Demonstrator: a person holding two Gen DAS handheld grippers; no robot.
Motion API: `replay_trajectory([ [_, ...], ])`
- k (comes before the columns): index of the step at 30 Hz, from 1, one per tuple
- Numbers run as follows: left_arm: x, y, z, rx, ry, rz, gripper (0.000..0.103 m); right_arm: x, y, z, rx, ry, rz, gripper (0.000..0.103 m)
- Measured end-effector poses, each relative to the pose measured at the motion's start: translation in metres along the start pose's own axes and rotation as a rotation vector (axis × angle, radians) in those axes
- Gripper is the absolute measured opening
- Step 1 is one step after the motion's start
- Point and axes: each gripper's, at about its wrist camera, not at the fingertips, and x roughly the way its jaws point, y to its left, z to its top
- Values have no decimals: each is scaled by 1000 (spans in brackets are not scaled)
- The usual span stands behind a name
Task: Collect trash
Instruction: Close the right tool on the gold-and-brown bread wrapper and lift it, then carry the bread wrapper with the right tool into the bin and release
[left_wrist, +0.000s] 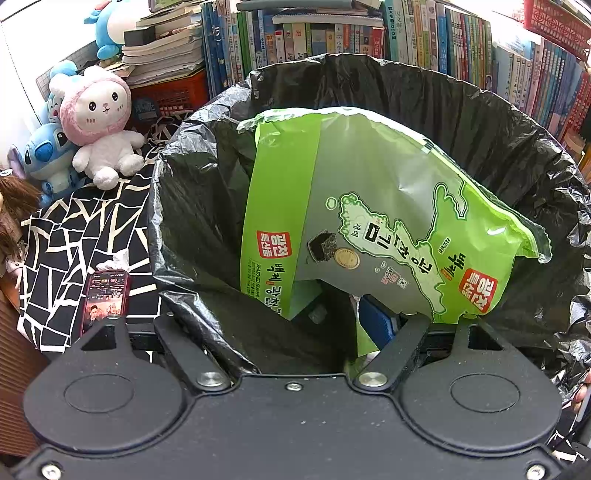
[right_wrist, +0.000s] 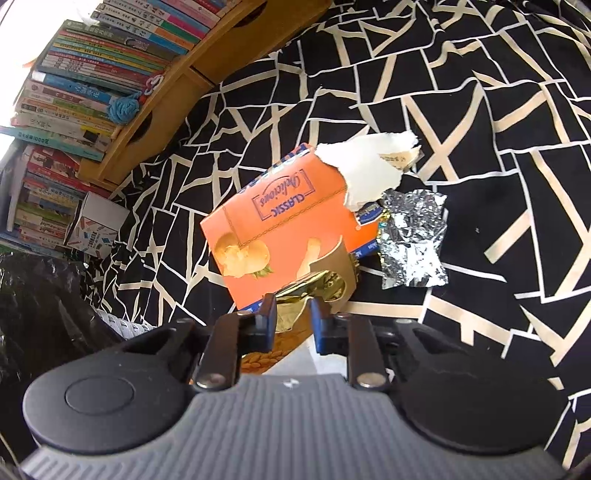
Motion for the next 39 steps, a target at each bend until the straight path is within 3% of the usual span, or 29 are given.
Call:
replay_trajectory([
  [2,0,0,0,3,-1,0,78,4,-3,1,32,39,12,28],
  [4,0,0,0,4,-2,-1,78,9,-8,1,93,74,25,48],
  [6,0,0,0,4,-3,-2,78,13,-13,0,155,85,40,55],
  [15,0,0,-1,5,-6,1,78,31,-21,-10,297,150,63,55],
  [16,0,0,-1,5,-6,1,78,32,-23,-10,313,152,62,47],
  [19,0,0,-1,4,-6,0,78,29,-27,-11,334,150,74,35],
  [23,0,0,-1,5,-7,0,78,20,-24,-7,321,123,82,34],
  [32,-1,-2,1,13,-11,5,79,-25,1,5,211,31,165,34],
  [39,-1,-2,1,13,-11,5,79,-79,36,21,43,-88,257,34],
])
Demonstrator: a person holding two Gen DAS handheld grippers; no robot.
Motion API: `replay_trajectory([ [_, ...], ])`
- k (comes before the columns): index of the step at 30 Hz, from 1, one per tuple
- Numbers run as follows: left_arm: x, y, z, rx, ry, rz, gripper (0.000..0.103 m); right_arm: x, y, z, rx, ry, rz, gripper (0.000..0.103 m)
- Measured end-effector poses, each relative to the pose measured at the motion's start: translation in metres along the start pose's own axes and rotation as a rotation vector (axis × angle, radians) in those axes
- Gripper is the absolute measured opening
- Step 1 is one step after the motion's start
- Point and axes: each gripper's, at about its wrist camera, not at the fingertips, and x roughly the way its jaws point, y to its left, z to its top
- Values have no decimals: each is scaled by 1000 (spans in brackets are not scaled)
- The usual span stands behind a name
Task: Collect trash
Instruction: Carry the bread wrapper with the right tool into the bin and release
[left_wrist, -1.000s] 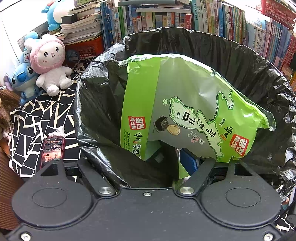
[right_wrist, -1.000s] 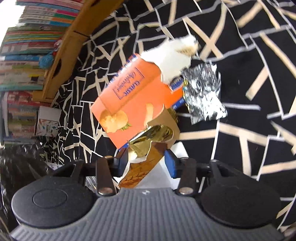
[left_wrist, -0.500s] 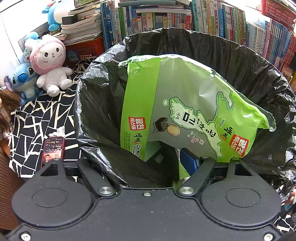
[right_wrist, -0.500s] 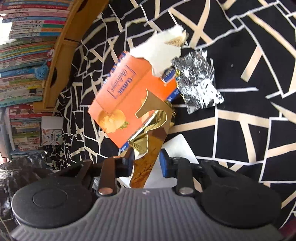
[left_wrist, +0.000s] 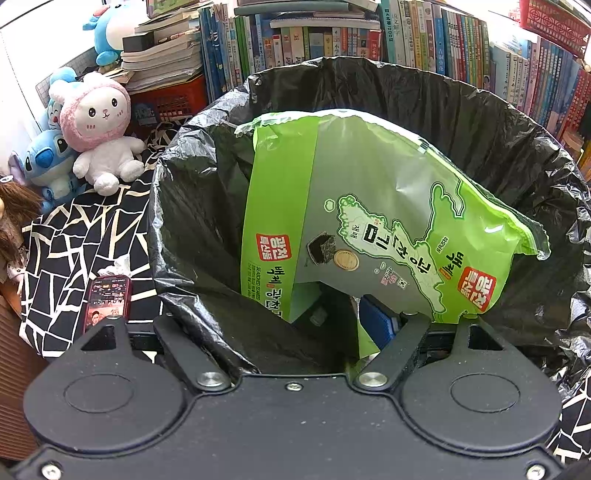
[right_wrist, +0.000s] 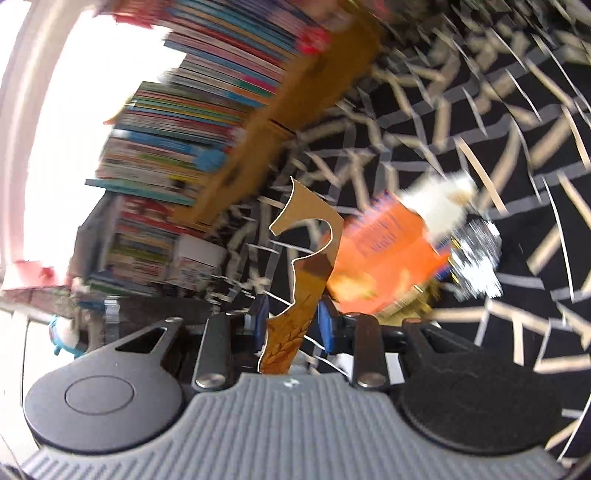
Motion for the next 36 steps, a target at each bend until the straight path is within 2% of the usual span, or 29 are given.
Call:
replay_trajectory([
  [7,0,0,0,1,-1,0,79,-41,74,6,-265,-89,143,34],
  [11,0,0,0,0,-1,1,79,-52,113,-4,-416,-92,233,35],
  [18,0,-1,1,0,-1,-2,79,-35,157,-36,-623,-32,254,37],
  [26,0,1,0,1,-4,-11,79,-11,168,-70,-761,44,220,38],
  [28,1,1,-1,0,-6,-13,79,-10,167,-74,-781,49,210,57],
  [31,1,2,-2,-1,-9,-13,79,-9,167,-77,-787,54,210,67],
  [36,0,2,-3,-2,-10,-14,79,-12,162,-75,-778,41,199,75],
])
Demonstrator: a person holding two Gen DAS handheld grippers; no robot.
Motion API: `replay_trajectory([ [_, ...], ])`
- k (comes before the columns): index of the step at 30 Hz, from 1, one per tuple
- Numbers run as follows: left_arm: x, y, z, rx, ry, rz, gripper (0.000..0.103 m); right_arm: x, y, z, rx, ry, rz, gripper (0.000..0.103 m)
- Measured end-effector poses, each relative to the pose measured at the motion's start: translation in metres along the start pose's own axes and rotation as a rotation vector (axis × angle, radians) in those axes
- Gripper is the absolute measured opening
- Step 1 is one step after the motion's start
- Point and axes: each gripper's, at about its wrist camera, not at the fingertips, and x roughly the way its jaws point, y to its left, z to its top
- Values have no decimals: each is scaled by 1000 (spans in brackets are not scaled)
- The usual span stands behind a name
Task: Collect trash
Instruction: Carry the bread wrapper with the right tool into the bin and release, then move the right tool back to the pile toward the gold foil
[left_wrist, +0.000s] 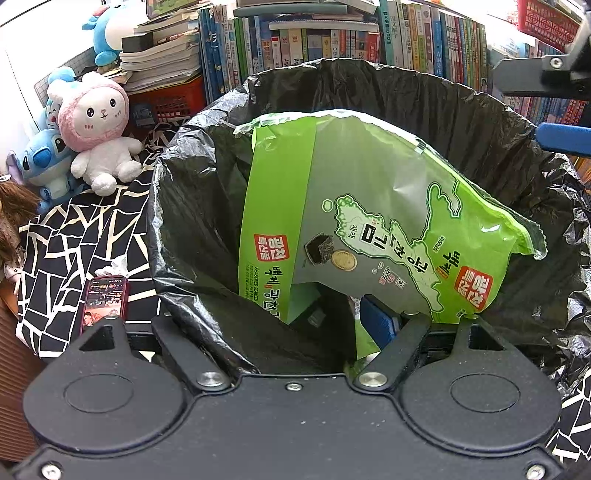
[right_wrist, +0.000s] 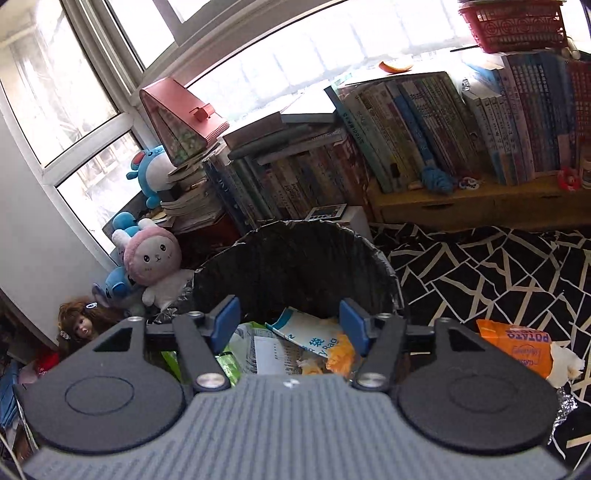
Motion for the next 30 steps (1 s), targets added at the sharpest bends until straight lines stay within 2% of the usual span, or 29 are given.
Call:
replay_trajectory([
  [4,0,0,0,0,0,0,80,-7,-6,-1,11,-23,-19,77],
  [16,0,0,0,0,0,0,80,-31,-41,-13,54,-75,-150,79],
  [30,0,0,0,0,0,0,80,-39,-93,-48,97,-114,-348,81],
])
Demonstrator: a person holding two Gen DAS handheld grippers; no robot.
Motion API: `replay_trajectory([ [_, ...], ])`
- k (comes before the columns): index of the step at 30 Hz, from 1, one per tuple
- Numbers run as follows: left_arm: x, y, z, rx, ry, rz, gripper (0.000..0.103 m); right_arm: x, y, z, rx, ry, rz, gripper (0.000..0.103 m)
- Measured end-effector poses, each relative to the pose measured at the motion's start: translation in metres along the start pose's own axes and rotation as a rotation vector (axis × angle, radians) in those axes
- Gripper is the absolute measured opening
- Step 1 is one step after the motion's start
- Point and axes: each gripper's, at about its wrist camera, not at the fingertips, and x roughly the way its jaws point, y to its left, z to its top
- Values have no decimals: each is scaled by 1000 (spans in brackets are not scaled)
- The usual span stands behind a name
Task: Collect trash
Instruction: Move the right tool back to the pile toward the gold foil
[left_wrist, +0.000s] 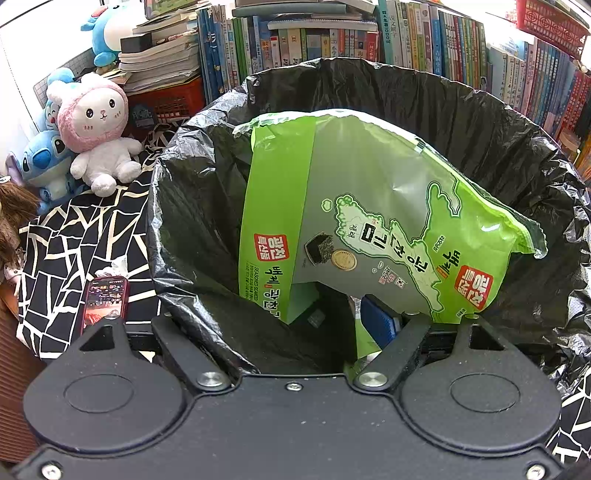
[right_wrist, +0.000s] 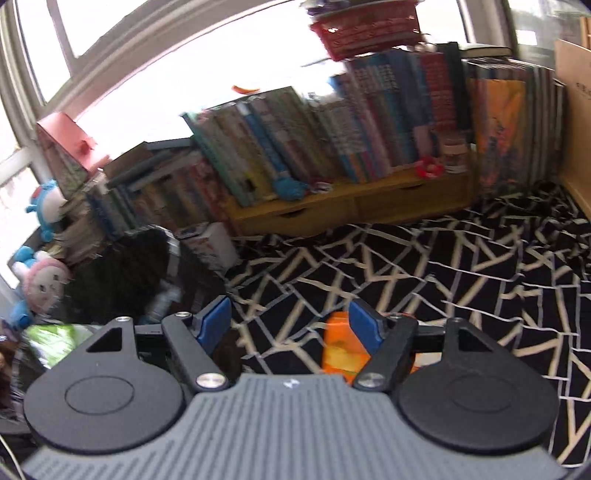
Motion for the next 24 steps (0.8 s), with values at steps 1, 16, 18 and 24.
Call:
replay_trajectory([
  [1,0,0,0,0,0,0,80,2,-3,-3,-3,2,-15,81],
  [16,0,0,0,7,4,1,80,63,-29,-62,-39,163,-187,81],
  [18,0,-1,0,10,5,2,80,75,-32,-68,-31,197,-196,81],
  [24,0,-2,1,15,7,7,80,105,-34,-75,-41,269,-222,81],
])
